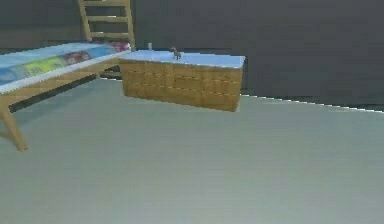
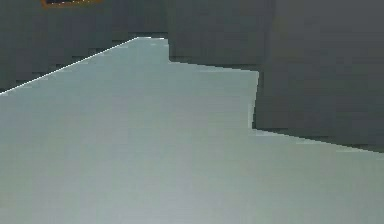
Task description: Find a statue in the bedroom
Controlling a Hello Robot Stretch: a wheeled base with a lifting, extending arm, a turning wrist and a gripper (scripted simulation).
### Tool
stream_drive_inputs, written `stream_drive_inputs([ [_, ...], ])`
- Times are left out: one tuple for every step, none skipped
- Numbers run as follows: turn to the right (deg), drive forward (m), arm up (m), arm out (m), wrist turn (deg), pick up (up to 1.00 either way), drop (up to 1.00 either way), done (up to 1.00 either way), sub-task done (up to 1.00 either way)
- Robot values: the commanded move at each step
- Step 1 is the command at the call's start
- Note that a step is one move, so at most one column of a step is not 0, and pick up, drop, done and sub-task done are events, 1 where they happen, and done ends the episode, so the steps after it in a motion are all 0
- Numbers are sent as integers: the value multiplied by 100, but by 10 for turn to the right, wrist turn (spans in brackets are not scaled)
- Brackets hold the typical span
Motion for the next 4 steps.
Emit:
stream_drive_inputs([
  [0, 100, 0, 0, 0, 0, 0, 0, 0],
  [0, 100, 0, 0, 0, 0, 0, 0, 0],
  [60, 0, 0, 0, 0, 0, 0, 0, 0],
  [0, 40, 0, 0, 0, 0, 0, 0, 0],
])
